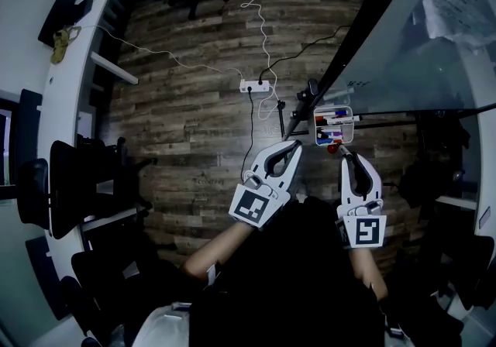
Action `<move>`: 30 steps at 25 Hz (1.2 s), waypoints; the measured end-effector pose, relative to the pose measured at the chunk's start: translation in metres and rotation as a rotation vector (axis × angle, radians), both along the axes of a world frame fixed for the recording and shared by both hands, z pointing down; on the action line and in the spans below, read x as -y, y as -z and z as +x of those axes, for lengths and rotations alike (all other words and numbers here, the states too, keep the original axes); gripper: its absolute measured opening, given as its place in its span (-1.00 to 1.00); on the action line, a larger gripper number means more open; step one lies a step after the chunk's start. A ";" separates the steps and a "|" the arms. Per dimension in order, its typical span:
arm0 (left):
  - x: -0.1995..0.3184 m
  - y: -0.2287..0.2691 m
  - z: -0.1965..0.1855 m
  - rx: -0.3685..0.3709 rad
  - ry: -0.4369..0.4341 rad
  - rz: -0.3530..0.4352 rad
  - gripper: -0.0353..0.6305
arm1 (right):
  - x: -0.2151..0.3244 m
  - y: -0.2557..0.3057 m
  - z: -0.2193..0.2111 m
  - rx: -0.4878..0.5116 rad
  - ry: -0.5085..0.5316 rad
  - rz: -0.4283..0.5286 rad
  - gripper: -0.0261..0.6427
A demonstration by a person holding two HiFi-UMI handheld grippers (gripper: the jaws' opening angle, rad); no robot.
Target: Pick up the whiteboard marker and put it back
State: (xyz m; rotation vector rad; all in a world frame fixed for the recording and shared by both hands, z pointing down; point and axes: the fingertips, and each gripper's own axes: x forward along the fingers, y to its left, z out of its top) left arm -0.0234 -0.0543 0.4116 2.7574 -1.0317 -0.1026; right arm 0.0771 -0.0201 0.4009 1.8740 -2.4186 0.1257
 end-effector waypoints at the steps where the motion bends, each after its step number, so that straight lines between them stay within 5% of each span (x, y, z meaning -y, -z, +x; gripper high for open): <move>1: 0.000 0.000 -0.002 -0.002 -0.006 -0.002 -0.88 | 0.000 0.000 -0.001 0.000 -0.006 -0.005 -0.69; 9: 0.002 -0.005 0.003 -0.012 -0.063 -0.025 -0.88 | 0.003 -0.003 0.002 0.032 -0.066 -0.018 -0.69; 20: 0.008 -0.007 0.031 -0.001 -0.090 -0.019 -0.88 | 0.016 -0.025 0.025 0.048 -0.017 -0.032 -0.69; 25: 0.014 -0.017 0.045 0.098 -0.099 -0.005 -0.88 | 0.026 -0.032 0.035 0.065 -0.004 -0.040 -0.69; 30: 0.016 -0.021 0.057 0.110 -0.101 -0.011 -0.88 | 0.035 -0.038 0.041 0.095 0.004 -0.053 -0.69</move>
